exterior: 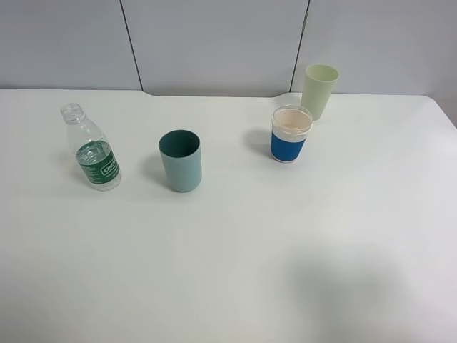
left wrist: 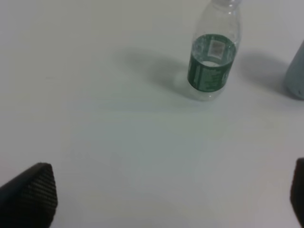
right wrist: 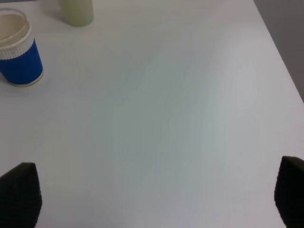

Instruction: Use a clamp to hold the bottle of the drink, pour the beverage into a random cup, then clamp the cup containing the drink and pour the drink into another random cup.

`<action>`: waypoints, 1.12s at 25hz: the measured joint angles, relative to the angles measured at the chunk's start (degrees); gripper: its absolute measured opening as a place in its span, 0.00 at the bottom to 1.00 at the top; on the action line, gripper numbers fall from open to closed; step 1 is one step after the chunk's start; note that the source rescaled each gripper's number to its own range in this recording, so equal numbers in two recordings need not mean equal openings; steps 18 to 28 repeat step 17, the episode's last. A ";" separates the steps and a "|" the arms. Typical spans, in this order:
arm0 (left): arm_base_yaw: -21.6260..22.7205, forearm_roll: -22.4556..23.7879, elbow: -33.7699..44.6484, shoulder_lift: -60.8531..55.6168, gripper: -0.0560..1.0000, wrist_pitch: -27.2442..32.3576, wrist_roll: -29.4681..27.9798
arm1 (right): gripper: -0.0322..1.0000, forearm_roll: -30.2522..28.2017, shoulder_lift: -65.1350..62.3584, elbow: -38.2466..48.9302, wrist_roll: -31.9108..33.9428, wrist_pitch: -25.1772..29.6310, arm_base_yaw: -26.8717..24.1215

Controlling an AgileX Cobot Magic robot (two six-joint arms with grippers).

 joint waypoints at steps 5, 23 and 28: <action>0.00 0.00 0.00 0.00 1.00 0.00 0.00 | 0.95 0.00 0.00 0.00 0.00 0.00 0.00; 0.00 0.00 0.00 0.00 1.00 0.00 0.00 | 0.95 0.00 0.00 0.00 0.00 0.00 0.00; 0.00 0.00 0.00 0.00 1.00 0.00 0.00 | 0.95 0.00 0.00 0.00 0.00 0.00 0.00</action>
